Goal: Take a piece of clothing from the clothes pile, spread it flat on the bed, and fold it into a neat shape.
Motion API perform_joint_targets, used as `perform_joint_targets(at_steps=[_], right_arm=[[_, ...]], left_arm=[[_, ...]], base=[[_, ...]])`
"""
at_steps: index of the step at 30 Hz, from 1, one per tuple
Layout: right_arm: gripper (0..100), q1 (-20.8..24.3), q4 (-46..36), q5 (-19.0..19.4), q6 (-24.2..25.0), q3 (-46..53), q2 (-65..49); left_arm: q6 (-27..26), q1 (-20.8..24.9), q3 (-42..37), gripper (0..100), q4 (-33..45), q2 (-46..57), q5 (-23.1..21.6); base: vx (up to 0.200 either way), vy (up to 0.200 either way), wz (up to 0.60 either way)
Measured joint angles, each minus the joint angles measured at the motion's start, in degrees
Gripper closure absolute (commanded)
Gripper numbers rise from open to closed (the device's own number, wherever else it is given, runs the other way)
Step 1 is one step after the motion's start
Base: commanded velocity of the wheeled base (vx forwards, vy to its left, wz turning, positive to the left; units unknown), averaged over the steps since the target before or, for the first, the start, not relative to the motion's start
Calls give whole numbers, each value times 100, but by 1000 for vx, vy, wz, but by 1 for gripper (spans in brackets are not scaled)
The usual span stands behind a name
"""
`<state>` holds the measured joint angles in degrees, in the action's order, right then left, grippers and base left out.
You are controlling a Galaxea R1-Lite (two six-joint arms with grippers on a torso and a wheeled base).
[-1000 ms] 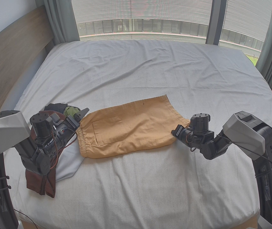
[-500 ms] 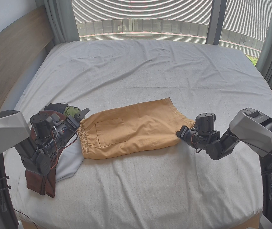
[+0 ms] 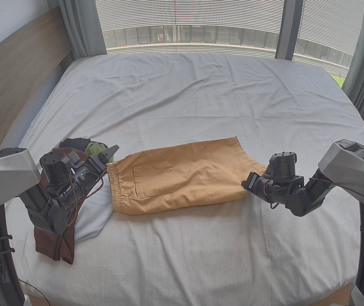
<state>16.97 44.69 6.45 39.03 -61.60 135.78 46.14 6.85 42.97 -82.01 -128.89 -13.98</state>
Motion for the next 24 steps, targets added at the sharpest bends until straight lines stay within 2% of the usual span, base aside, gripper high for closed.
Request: perform_joint_targets(at_steps=[19,24], right_arm=[[100,-377,-364,-93,-1156,1991,-912],[100,-421,-306,-93,-1211,2170,-933]], left_arm=[[-22,69,-23,0,2,-2,2],[-40,168,-89,0,4,-30,0]], base=[[0,0,0],[0,0,0]])
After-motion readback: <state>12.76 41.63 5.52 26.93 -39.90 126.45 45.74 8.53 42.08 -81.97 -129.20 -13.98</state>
